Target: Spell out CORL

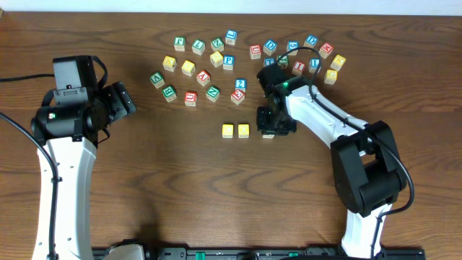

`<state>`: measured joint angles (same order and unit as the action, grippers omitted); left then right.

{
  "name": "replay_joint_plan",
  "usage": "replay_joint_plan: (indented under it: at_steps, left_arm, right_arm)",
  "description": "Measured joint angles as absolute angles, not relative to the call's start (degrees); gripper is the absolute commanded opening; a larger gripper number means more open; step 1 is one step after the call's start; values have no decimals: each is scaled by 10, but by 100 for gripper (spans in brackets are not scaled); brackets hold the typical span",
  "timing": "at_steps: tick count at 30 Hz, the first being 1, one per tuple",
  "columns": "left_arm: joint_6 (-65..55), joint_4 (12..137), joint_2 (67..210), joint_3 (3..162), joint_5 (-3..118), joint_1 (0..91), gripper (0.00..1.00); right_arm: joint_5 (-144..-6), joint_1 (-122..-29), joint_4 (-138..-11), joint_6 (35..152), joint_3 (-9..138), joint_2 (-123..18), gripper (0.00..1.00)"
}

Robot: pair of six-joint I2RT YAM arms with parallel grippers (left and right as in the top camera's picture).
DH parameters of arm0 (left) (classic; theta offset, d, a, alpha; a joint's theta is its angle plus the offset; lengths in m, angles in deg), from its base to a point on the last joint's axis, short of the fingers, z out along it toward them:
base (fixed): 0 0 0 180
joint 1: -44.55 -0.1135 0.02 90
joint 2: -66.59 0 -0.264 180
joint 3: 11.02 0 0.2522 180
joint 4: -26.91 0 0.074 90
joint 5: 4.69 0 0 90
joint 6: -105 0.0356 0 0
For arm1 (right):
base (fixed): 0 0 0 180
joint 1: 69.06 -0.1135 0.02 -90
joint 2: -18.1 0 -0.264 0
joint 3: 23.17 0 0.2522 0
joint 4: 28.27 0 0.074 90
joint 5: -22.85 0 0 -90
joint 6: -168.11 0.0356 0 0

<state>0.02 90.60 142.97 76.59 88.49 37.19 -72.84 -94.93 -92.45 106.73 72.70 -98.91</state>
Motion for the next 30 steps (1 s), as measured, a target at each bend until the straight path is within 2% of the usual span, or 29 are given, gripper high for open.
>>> replay_joint_plan:
  at_steps: [22, 30]
  left_arm:
    - [0, 906, 1430, 766, 885, 372, 91]
    - [0, 906, 1430, 766, 885, 372, 91]
  right_arm:
    - [-733, -977, -890, 1085, 727, -990, 28]
    - [-731, -977, -889, 1081, 727, -990, 41]
